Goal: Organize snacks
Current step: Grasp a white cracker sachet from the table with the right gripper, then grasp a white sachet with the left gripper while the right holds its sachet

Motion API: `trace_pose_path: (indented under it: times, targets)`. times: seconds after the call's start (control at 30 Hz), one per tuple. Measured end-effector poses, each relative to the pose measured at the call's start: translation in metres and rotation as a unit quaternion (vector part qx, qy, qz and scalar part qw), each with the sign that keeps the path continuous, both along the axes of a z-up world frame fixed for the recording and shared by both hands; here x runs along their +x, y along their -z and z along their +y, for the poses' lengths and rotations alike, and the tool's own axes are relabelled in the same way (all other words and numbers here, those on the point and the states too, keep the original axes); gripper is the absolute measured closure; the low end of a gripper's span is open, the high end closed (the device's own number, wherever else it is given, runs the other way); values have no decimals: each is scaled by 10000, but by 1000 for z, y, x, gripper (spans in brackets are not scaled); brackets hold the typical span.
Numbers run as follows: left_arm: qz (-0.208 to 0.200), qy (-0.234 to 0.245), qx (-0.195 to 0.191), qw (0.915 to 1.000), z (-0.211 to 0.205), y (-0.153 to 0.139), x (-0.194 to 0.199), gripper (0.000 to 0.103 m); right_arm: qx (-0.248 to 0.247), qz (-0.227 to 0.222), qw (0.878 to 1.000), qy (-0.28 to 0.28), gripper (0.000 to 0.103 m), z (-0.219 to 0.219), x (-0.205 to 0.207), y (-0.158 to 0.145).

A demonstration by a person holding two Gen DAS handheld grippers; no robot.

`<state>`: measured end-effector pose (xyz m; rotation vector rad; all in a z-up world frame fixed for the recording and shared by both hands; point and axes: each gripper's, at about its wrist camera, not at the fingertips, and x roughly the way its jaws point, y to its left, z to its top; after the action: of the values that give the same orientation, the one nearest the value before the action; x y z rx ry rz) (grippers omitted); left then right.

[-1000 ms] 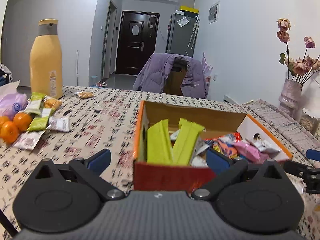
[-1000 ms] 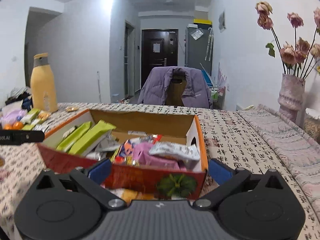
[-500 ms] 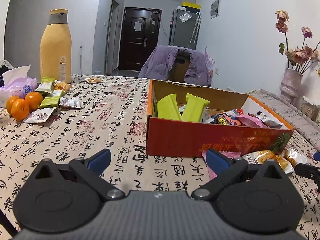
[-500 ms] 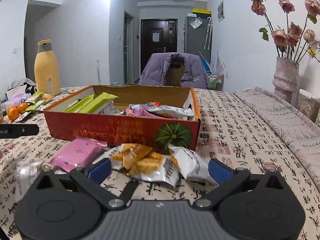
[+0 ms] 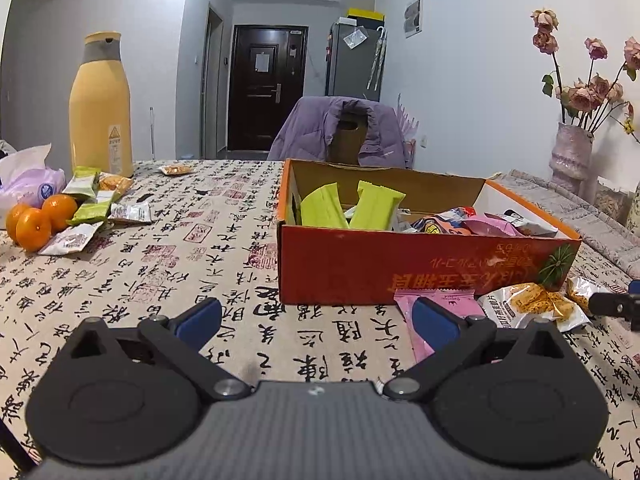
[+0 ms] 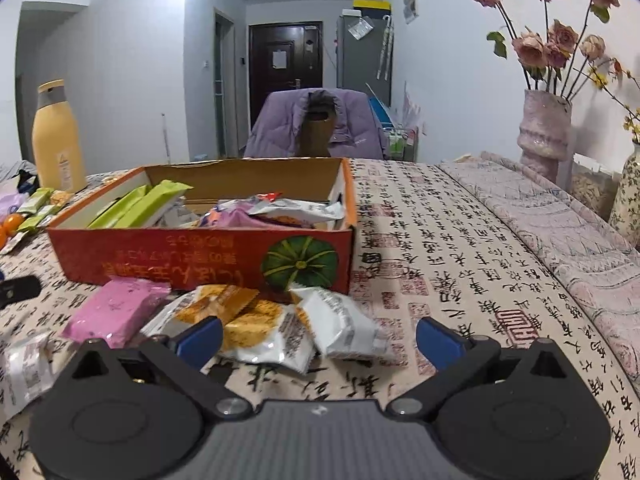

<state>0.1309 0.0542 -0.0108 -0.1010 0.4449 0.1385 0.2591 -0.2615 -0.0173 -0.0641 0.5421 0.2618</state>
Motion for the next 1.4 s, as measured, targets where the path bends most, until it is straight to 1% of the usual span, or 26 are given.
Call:
trace_pose_path:
  times: [0.07,0.2,0.27,0.37,0.4,0.43,0.47,0.5,0.63,0.73,0.83,0.93,1.0,1.1,1.2,1.4]
  targets:
    - [12,12,-33,10000,1,0,1,0,23,39,10000,38,2,-4,8,-1]
    - [35,46,-74,10000,2,1,2,0,107,246,9996,118,12,-12,29,1]
    - [37,44,-92,9999,3,1,1,0,243,391,9988,171,16,-17,39,3]
    - [58,60,-107,9999,3,2,2,0,493,603,9969,95,21,-22,51,8]
    - [62,67,-106,9999,3,2,2,0,525,645,9965,73,31,-23,53,9]
    - [62,78,-108,9999,3,2,2,0,563,679,9961,53,37,-23,55,10]
    - [60,94,-113,9999,3,2,2,0,630,733,9953,-17,51,-24,56,12]
    - [58,98,-115,9999,3,2,2,0,673,785,9946,-70,58,-24,57,13]
    - [53,89,-128,9999,3,2,2,0,660,611,9959,-107,60,-24,48,11]
    - [98,96,-106,9998,2,1,1,0,633,326,9974,-60,62,-24,35,4]
    - [158,147,-111,9997,2,-2,0,0,467,-58,9988,-104,62,-22,14,-4]
    - [285,197,-263,9991,1,-6,-5,0,249,-449,9985,-184,62,-17,-12,-9]
    - [324,281,-366,9984,-1,-7,-12,0,202,-566,9980,-217,62,-14,-26,-9]
    - [512,224,-159,9983,-11,-6,-18,0,175,-549,9979,-282,62,-10,-41,-4]
    - [713,316,-254,9966,-16,0,-22,0,125,-432,9984,-338,62,-8,-47,3]
    - [1082,237,-166,9937,-27,11,-18,0,174,-383,9986,-322,62,-7,-53,9]
